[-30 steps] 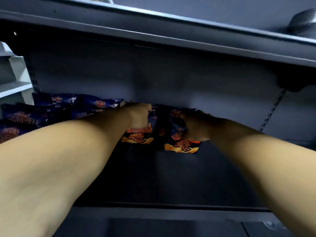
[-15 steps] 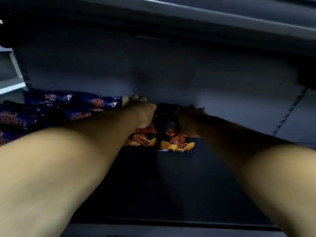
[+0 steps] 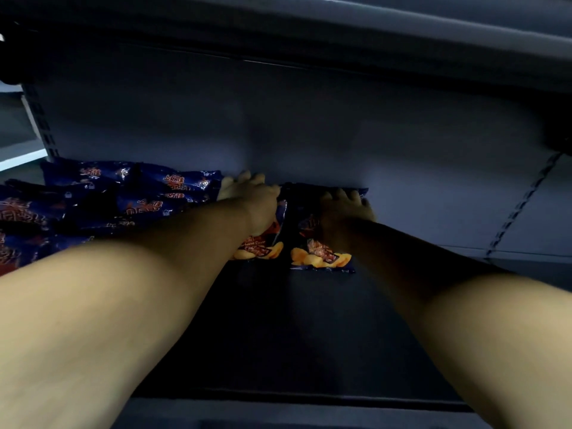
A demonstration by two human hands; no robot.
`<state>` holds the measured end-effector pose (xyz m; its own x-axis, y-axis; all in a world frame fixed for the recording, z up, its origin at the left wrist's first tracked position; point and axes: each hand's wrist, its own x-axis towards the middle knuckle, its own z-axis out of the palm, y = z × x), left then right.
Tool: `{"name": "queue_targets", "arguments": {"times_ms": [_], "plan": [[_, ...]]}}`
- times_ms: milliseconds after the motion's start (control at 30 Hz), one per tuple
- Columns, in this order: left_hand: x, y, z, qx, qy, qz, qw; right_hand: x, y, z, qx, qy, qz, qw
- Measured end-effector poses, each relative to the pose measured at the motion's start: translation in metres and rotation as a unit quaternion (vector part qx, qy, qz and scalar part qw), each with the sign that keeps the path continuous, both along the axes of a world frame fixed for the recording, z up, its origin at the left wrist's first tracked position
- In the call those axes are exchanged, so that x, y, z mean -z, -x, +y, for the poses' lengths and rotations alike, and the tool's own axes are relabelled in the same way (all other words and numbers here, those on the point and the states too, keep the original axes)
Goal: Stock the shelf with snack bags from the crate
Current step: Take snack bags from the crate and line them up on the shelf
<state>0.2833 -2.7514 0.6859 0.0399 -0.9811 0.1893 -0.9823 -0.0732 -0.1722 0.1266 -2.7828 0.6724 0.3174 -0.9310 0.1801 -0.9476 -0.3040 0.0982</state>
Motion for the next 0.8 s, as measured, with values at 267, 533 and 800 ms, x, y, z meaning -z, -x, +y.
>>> {"name": "queue_targets", "arguments": {"times_ms": [267,533,800], "plan": [[0.008,0.003,0.017,0.000,0.031,0.019,0.999,-0.003,0.010,0.024,-0.008,-0.007,0.007,1.000],[0.007,0.031,0.052,0.026,0.038,0.023,0.999,-0.010,0.016,0.052,-0.028,0.000,-0.022,0.999],[-0.011,0.061,0.099,0.024,0.055,0.062,0.996,-0.030,0.040,0.096,-0.047,-0.016,-0.049,0.998]]}}
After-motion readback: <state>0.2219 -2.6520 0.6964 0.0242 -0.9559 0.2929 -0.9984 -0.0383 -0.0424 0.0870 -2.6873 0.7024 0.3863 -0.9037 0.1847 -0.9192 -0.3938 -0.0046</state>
